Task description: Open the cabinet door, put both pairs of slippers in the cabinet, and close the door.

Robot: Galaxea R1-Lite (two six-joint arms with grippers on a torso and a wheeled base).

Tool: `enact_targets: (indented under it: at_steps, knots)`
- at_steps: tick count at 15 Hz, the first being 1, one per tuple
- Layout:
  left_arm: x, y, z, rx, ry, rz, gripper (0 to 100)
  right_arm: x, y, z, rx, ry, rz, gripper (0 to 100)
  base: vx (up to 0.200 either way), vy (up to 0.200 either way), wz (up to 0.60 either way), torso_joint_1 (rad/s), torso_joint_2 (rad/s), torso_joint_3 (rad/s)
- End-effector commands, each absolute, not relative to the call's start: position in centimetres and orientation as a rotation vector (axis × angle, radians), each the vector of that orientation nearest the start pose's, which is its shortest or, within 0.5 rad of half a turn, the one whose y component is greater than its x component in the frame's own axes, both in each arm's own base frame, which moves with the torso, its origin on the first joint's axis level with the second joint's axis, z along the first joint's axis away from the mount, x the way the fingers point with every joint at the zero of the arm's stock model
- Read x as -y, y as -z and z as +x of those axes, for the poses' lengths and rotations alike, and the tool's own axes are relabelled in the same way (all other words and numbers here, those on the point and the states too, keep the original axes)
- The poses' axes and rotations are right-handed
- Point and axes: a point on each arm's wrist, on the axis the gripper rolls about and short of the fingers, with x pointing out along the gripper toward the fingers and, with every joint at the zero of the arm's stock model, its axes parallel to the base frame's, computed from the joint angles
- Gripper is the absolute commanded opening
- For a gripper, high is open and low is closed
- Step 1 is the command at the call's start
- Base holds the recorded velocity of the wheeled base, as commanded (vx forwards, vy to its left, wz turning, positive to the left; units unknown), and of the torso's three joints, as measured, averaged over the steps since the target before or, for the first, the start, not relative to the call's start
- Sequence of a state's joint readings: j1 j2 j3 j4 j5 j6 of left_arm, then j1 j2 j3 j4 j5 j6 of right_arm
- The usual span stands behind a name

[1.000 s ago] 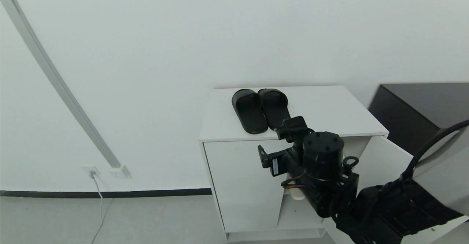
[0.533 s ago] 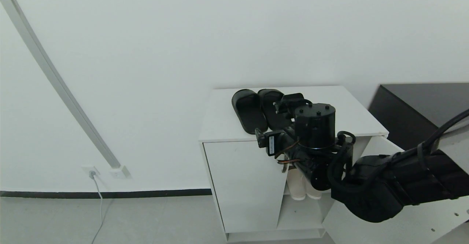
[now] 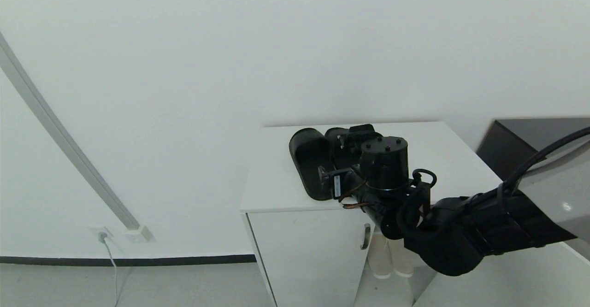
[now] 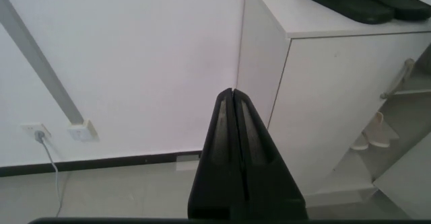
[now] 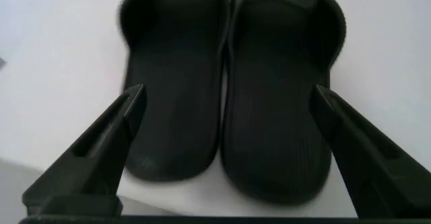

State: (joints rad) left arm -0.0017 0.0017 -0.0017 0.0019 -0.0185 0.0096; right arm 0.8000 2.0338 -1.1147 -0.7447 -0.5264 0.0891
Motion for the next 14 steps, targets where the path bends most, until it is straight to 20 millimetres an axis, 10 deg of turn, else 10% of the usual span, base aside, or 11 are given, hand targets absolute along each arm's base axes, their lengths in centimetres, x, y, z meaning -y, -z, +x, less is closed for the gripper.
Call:
enact_targets:
  at_steps: [1,14]
  knots:
    - [0.0,-7.6,-2.3,-0.001,0.02,0.009,0,-28.4,-14.5,29.2,-0.168,-0.265,-0.034,100,0.0,0.0,0.0,0.0,0.0,0.0]
    - [0.0,-7.6,-2.3,-0.001,0.02,0.009,0,-30.2,-14.2,35.4,-0.125,-0.242,0.0,100,0.0,0.0,0.0,0.0,0.0,0.0]
